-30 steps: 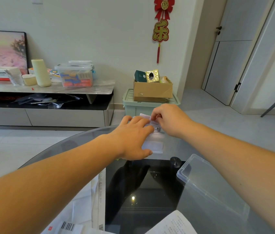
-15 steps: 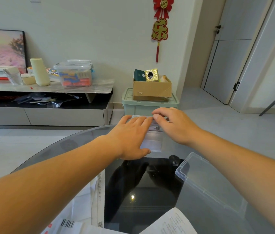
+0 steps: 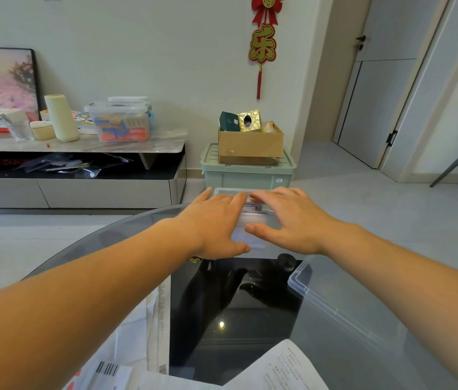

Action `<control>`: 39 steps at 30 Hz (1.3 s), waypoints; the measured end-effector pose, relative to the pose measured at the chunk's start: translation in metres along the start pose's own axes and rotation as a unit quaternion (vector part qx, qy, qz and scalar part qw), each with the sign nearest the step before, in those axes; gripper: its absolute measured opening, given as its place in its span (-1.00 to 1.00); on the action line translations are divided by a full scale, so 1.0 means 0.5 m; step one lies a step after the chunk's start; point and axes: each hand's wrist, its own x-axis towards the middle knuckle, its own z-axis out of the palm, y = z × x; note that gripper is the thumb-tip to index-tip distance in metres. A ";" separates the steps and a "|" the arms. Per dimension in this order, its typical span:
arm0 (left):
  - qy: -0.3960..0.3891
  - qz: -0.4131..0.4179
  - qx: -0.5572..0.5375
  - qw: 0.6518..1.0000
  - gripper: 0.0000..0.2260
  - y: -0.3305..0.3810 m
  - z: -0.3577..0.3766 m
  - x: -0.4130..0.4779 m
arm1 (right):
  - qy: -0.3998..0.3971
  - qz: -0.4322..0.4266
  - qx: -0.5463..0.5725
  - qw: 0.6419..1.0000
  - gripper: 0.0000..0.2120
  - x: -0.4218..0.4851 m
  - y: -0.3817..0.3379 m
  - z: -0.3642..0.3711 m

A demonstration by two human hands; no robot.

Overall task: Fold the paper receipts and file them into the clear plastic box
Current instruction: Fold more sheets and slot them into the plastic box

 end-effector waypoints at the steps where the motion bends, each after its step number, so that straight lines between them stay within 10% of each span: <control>1: 0.006 0.003 -0.003 1.000 -0.14 -0.001 0.001 0.000 | 0.004 -0.003 0.003 1.000 -0.34 0.000 -0.001 0.000; 12: 0.109 -0.001 -0.025 0.994 -0.16 0.000 -0.027 -0.038 | 0.052 0.029 0.051 0.997 -0.35 -0.029 -0.021 -0.028; 17: 0.152 -0.042 -0.076 0.984 -0.52 0.042 -0.055 -0.148 | 0.081 0.081 0.160 0.980 -0.65 -0.128 -0.084 -0.081; 22: 0.031 -0.079 -0.143 0.986 -0.86 0.125 -0.063 -0.321 | -0.018 0.098 0.208 0.973 -0.87 -0.289 -0.199 -0.113; 29: -0.059 -0.105 -0.164 0.979 -0.79 0.222 -0.066 -0.492 | -0.190 0.038 0.184 0.964 -0.64 -0.441 -0.343 -0.106; 39: -0.185 -0.061 -0.144 0.970 -0.20 0.277 -0.066 -0.589 | -0.165 0.097 0.198 0.961 -0.54 -0.515 -0.411 -0.071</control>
